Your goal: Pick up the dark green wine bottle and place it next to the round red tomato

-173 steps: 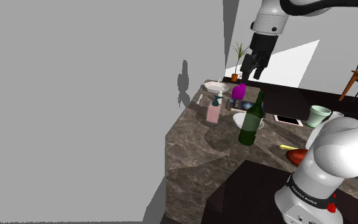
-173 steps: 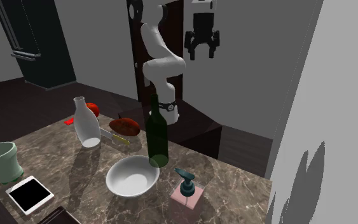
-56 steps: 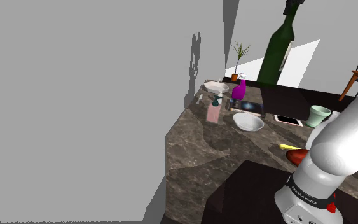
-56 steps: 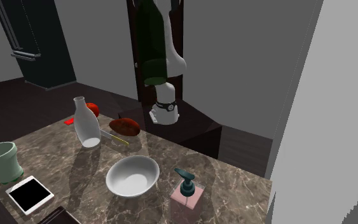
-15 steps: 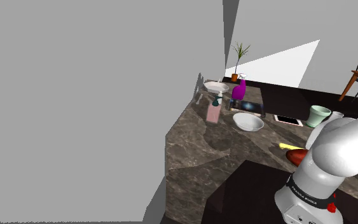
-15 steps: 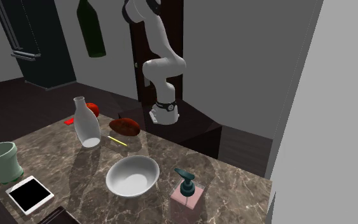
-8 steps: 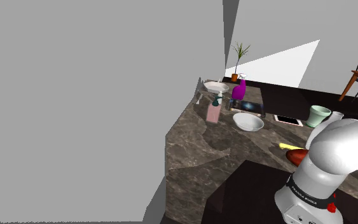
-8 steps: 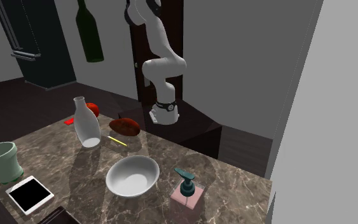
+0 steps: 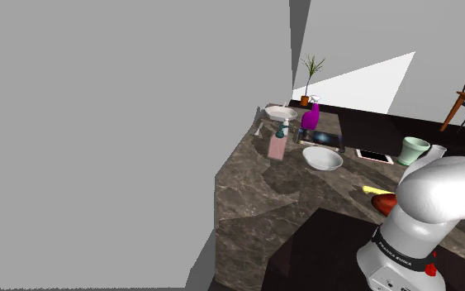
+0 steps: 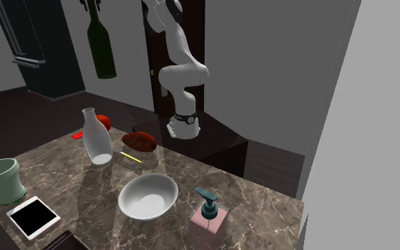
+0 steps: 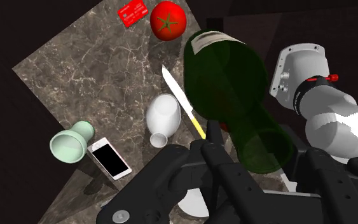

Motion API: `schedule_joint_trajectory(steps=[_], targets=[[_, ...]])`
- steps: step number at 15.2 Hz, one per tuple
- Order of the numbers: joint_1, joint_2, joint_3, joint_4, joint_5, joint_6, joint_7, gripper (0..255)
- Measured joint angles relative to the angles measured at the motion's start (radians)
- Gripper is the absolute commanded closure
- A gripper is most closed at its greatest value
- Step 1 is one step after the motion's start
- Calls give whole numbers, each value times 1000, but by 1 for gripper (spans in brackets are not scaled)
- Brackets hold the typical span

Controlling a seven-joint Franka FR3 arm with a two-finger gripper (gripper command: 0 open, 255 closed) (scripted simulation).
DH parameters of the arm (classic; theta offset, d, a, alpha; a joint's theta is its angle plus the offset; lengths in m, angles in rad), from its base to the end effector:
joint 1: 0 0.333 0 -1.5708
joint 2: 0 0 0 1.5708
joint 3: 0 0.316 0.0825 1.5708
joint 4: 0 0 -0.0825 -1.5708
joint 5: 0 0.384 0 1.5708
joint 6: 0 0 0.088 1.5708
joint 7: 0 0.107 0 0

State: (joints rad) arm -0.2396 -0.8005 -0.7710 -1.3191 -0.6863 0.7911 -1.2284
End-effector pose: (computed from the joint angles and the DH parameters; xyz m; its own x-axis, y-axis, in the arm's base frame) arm -0.1812 -0.3418 0.7881 0.9925 -0.1200 0.0243 -0.1186 -0.9915 -0.0533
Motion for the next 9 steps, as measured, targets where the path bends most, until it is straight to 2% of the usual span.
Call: schedule_joint_trajectory(steps=[9], targets=[[-61,-128,28,-225,-7,89,66,255]])
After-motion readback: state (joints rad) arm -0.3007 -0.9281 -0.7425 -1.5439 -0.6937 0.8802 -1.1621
